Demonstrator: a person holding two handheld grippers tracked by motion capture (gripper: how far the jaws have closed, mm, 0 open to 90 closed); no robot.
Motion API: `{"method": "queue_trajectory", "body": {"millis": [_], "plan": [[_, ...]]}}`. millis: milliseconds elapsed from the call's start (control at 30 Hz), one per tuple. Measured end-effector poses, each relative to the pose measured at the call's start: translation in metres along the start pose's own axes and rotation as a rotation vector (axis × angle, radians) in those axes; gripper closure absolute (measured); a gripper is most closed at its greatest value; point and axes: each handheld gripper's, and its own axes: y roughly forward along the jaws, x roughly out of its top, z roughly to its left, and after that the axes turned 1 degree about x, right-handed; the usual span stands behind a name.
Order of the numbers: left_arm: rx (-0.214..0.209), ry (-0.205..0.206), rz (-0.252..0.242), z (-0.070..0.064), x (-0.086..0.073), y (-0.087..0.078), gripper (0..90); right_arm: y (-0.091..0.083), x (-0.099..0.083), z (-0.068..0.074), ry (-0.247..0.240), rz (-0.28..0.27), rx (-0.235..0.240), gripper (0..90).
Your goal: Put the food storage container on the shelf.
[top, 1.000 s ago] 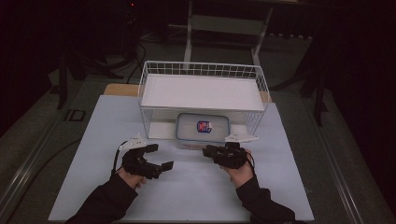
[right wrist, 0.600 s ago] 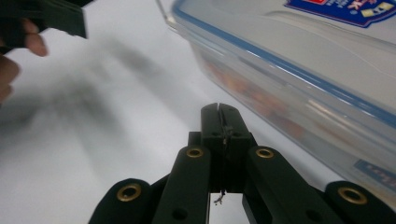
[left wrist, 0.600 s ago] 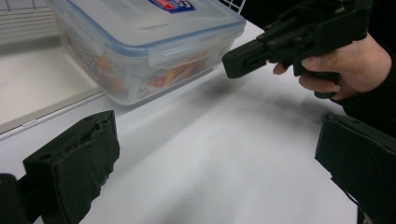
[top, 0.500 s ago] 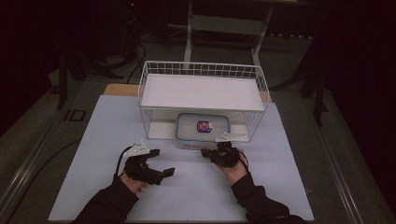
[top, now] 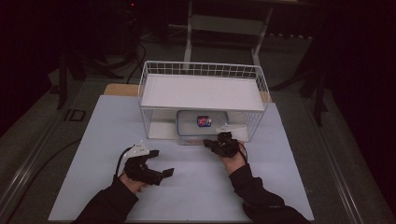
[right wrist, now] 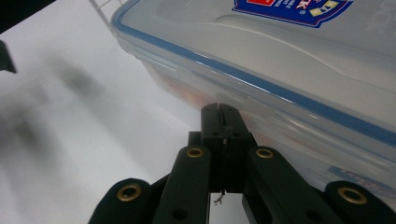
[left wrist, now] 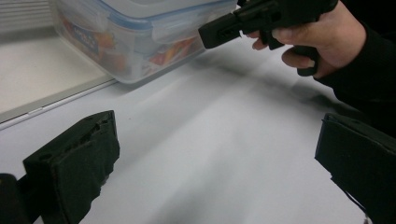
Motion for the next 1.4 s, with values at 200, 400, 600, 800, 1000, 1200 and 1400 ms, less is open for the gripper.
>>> {"method": "queue_trajectory", "body": {"millis": [200,400,600,800,1000,1200,1400], "plan": [[0.003,0.009,0.003,-0.001,0.0,0.0,0.0,0.011,0.008,-0.003,-0.003,-0.011,-0.011,90.0],[0.003,0.023,-0.002,-0.001,0.002,-0.002,0.0,0.02,0.015,-0.006,0.003,-0.026,-0.029,89.9],[0.002,0.026,-0.003,-0.001,0.001,-0.002,0.0,0.026,0.022,-0.01,0.006,-0.028,-0.047,90.0],[0.001,0.028,-0.001,-0.002,0.001,-0.001,0.0,0.03,0.026,-0.015,0.021,-0.04,-0.06,89.9],[0.005,0.028,0.0,-0.002,0.001,-0.001,0.0,0.033,0.029,-0.018,0.037,-0.036,-0.056,89.9],[0.004,0.032,-0.002,-0.004,0.002,-0.001,0.0,0.031,0.027,-0.015,0.027,-0.049,-0.045,89.8],[0.006,0.037,-0.003,-0.005,0.003,-0.002,0.0,0.015,0.019,-0.003,0.011,-0.054,-0.002,79.6]]}}
